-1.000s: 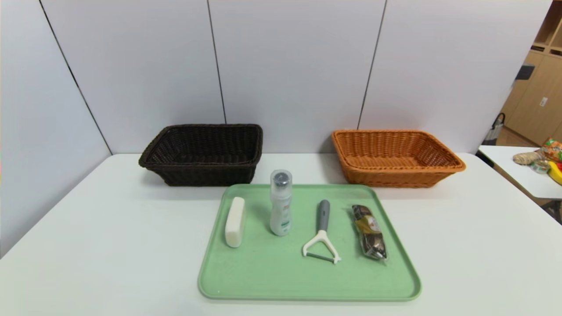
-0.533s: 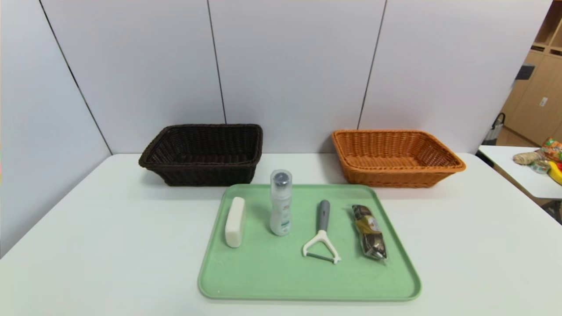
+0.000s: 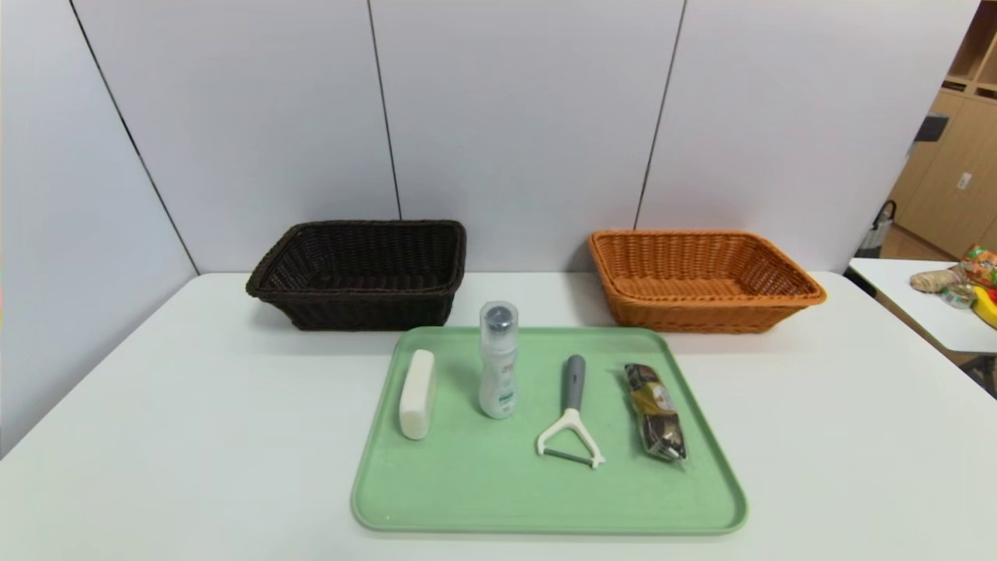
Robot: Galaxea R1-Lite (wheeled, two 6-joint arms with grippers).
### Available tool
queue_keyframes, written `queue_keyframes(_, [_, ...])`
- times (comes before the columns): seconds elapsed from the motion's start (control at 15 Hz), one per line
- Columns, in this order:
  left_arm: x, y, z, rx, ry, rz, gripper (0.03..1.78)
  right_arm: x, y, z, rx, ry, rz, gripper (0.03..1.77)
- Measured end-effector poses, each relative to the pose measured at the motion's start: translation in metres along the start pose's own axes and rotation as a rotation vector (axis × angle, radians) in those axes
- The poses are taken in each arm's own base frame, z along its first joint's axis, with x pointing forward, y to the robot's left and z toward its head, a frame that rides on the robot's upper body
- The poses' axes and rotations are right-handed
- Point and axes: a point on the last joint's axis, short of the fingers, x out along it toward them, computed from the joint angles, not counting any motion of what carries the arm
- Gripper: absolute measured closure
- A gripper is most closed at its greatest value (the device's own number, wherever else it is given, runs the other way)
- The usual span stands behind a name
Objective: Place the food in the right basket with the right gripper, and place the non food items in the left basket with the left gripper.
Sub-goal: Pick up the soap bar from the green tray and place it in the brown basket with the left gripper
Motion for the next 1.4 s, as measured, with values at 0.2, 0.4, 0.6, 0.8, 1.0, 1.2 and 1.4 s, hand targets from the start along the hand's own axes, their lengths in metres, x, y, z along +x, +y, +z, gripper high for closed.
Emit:
queue_keyframes(0.2, [-0.007,0.001,0.016,0.000,-0.011,0.011,0.06,-0.004,0.000,0.013,0.005,-0.052,0.000,0.04])
queue_keyframes(0.4, [-0.018,0.002,0.039,-0.006,0.045,0.047,0.06,-0.015,0.000,0.036,0.008,-0.077,0.016,0.04])
queue_keyframes(0.6, [-0.018,0.003,0.070,-0.007,0.109,0.068,0.06,-0.022,0.001,0.055,0.009,-0.014,0.052,0.04])
queue_keyframes(0.8, [-0.008,0.004,0.107,-0.021,0.176,0.076,0.06,-0.012,0.000,0.081,0.009,0.050,0.059,0.04])
queue_keyframes(1.0, [0.012,0.006,0.141,-0.025,0.327,0.072,0.06,0.011,0.000,0.109,0.005,0.178,0.063,0.04])
queue_keyframes(1.2, [0.048,0.006,0.165,-0.025,0.492,0.042,0.06,0.040,0.001,0.135,0.003,0.312,0.064,0.04])
queue_keyframes(1.4, [0.089,0.005,0.178,-0.040,0.627,-0.032,0.06,0.067,0.001,0.147,0.003,0.497,0.064,0.04])
